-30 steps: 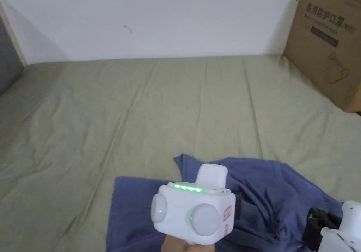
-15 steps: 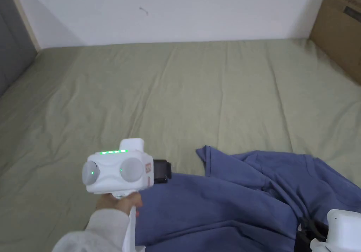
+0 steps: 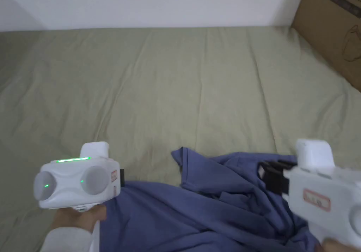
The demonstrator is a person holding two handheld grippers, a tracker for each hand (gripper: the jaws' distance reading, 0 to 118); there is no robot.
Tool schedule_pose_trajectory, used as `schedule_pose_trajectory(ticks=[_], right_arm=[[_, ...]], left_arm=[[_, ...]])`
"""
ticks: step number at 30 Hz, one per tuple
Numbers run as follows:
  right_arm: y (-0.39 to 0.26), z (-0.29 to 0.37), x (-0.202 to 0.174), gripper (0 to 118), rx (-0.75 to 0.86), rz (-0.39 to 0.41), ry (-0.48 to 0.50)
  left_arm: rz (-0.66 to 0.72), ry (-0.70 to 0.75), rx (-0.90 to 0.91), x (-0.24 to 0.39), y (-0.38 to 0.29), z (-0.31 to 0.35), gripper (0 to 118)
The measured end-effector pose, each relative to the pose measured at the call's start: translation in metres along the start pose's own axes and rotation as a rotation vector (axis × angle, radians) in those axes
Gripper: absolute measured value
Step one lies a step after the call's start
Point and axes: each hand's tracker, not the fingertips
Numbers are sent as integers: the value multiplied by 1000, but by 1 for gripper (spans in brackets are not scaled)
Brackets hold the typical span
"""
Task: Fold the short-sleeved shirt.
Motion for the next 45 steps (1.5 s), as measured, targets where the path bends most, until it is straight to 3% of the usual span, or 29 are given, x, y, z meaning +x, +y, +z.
schedule_pose_trajectory(ticks=[1,2,3,5,7,8,9,10,12,13,14,15,16,17,19,20,22,25,29,31,33,37,41,45], right_arm=[[19,-19,3,44,-54,59,16],[35,-42,6,91,-126,116,45],[50,-70,9,107,-220,165,62],[63,-114,7,107,-304,200,-24],[59,-163,12,107,-438,294,-118],[50,-178,14,105,-517,329,-146],[39,-191,19,104,-594,315,-189],[36,-187,22,104,-557,215,-102],[46,-170,14,91,-516,260,-129],[48,-165,12,78,-517,276,-116],[49,-161,9,55,-512,293,-119],[51,-157,7,21,-502,323,-142],[55,-150,6,3,-496,331,-148],[55,-148,6,3,-461,358,-234],[60,-137,13,3,-493,246,-121],[59,-130,14,3,-482,202,-121],[66,-109,15,3,-421,200,-137],[91,-58,22,3,-326,90,-105],[141,29,42,3,-139,-28,-161],[163,75,50,3,-77,-29,-150],[183,117,60,3,-7,-43,-170],[219,186,68,3,115,-132,-147],[248,224,58,3,199,-210,-98],[295,220,40,3,204,-197,-104]], left_arm=[[22,-18,10,-6,0,7,1],[20,-32,33,-5,4,19,1],[26,-40,52,-8,4,28,1],[27,-58,95,-14,2,46,1],[25,-81,116,-11,2,64,1],[20,-89,124,-13,1,69,1],[20,-100,120,-16,0,74,1],[23,-108,125,-13,1,78,1],[6,-112,123,-17,0,86,1],[-5,-109,126,-19,0,88,1],[-10,-105,125,-17,4,91,1],[-6,-104,132,-19,4,95,1],[1,-107,152,-21,5,100,1],[8,-104,150,-22,6,104,1],[3,-97,168,-21,9,114,1],[6,-96,165,-22,10,119,1],[-5,-109,174,-21,12,133,1],[-56,-104,215,-20,14,165,1],[-8,-92,284,-31,33,209,1],[-3,-79,328,-36,46,232,1],[-87,1,390,-34,60,256,1],[-75,7,451,-36,99,294,1],[-96,38,512,-30,140,321,1],[-141,108,567,-19,192,339,1]])
